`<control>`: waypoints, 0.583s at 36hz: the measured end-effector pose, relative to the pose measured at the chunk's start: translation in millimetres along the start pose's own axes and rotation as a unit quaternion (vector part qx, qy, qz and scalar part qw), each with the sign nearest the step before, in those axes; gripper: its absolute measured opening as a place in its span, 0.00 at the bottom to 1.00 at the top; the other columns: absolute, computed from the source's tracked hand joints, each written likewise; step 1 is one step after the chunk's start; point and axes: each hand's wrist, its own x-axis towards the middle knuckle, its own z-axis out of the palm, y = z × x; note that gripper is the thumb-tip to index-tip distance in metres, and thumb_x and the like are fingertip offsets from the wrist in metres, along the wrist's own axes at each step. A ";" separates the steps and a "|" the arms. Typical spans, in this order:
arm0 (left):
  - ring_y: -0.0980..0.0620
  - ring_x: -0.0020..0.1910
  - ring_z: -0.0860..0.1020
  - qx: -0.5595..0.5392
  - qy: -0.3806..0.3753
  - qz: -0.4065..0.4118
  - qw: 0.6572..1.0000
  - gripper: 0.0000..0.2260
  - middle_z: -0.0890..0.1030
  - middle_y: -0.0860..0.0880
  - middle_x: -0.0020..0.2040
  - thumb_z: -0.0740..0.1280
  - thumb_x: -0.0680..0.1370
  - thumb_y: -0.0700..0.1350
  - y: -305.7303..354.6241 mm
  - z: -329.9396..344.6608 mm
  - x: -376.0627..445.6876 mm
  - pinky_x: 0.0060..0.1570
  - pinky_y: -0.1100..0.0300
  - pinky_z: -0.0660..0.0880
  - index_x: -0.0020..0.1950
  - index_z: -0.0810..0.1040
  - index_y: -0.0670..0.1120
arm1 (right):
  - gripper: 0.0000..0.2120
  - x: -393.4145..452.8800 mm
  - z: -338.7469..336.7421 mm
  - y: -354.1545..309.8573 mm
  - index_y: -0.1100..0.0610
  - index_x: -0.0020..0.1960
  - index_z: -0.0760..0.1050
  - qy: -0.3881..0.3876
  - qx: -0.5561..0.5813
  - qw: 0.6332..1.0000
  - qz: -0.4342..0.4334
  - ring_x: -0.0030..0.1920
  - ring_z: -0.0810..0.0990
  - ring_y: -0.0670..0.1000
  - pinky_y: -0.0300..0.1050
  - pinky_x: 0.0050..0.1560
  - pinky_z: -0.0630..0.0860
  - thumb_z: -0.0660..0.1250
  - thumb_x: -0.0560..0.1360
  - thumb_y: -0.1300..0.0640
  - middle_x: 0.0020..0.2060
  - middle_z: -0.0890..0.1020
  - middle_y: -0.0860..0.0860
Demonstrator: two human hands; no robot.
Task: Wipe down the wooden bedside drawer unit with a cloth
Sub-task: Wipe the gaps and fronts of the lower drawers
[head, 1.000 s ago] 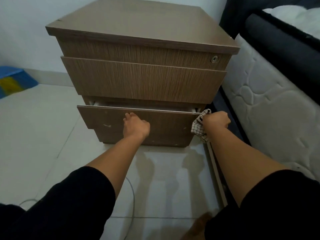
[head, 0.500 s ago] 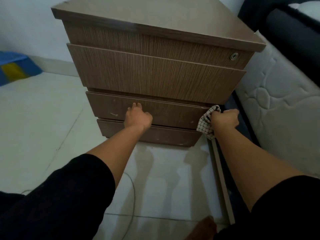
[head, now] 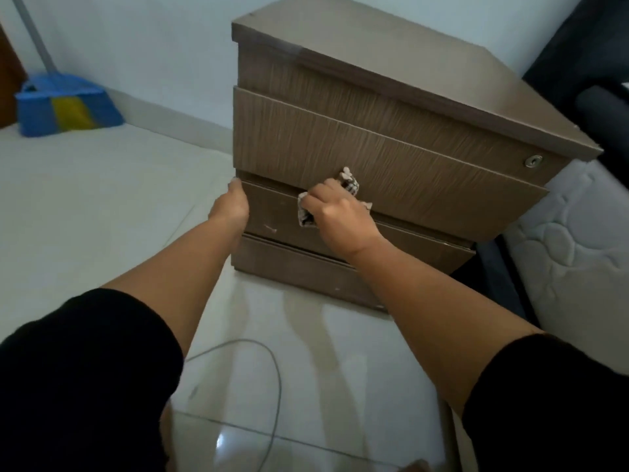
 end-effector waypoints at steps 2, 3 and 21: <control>0.43 0.70 0.67 -0.101 -0.005 -0.025 0.995 0.28 0.69 0.45 0.72 0.47 0.80 0.59 -4.0 -5.9 9.2 0.70 0.45 0.63 0.73 0.66 0.45 | 0.08 25.2 11.3 -8.1 0.64 0.39 0.80 0.015 -0.012 0.998 -0.053 0.37 0.77 0.57 0.47 0.36 0.75 0.62 0.69 0.69 0.35 0.79 0.57; 0.44 0.71 0.67 -0.143 -0.008 -0.035 0.989 0.28 0.69 0.45 0.72 0.47 0.81 0.58 -3.7 -7.6 11.4 0.71 0.46 0.62 0.74 0.65 0.44 | 0.09 36.9 16.9 -12.3 0.63 0.38 0.80 0.021 -0.019 0.997 -0.076 0.36 0.77 0.57 0.46 0.37 0.73 0.62 0.69 0.68 0.35 0.79 0.57; 0.45 0.64 0.74 -0.353 -0.030 -0.070 0.932 0.38 0.79 0.43 0.63 0.44 0.74 0.67 -28.5 10.4 36.0 0.70 0.48 0.63 0.66 0.76 0.43 | 0.08 93.2 81.4 -10.4 0.61 0.32 0.80 -0.029 -0.037 0.940 -0.339 0.36 0.79 0.57 0.49 0.35 0.76 0.70 0.70 0.65 0.32 0.80 0.54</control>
